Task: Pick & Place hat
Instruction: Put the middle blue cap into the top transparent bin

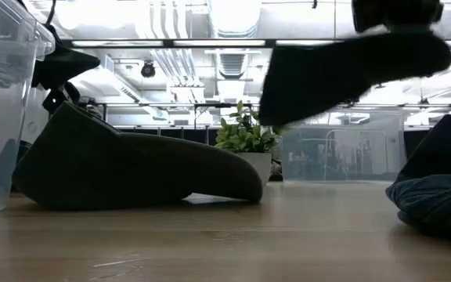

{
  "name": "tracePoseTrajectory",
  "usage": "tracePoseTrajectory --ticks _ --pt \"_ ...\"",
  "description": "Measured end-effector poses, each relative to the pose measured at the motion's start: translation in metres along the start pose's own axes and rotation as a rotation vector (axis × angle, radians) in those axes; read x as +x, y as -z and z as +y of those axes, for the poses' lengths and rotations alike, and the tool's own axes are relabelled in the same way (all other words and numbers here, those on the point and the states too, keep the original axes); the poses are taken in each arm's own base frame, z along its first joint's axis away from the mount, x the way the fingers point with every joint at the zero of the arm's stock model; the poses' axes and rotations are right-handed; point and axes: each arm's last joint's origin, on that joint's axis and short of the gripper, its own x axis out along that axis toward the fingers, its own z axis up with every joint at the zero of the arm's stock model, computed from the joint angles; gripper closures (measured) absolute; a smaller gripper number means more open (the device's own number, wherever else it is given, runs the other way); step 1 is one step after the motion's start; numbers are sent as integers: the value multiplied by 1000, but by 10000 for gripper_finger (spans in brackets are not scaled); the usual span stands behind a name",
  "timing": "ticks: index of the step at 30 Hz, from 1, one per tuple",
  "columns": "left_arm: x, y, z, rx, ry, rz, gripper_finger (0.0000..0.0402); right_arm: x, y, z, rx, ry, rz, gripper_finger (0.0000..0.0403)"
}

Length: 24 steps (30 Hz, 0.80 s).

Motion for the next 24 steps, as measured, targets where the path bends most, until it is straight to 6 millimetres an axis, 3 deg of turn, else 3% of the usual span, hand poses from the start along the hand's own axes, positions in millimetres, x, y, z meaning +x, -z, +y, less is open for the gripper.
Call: tracePoseTrajectory --ticks 12,18,24 --pt "-1 -10 -3 -89 -2 -126 402 -69 -7 20 13 -23 -98 392" --pt "-1 -13 -5 -99 19 -156 402 -95 -6 20 -23 132 -129 391" --pt "-1 -13 -5 -102 20 -157 402 -109 -13 24 -232 303 -142 391"
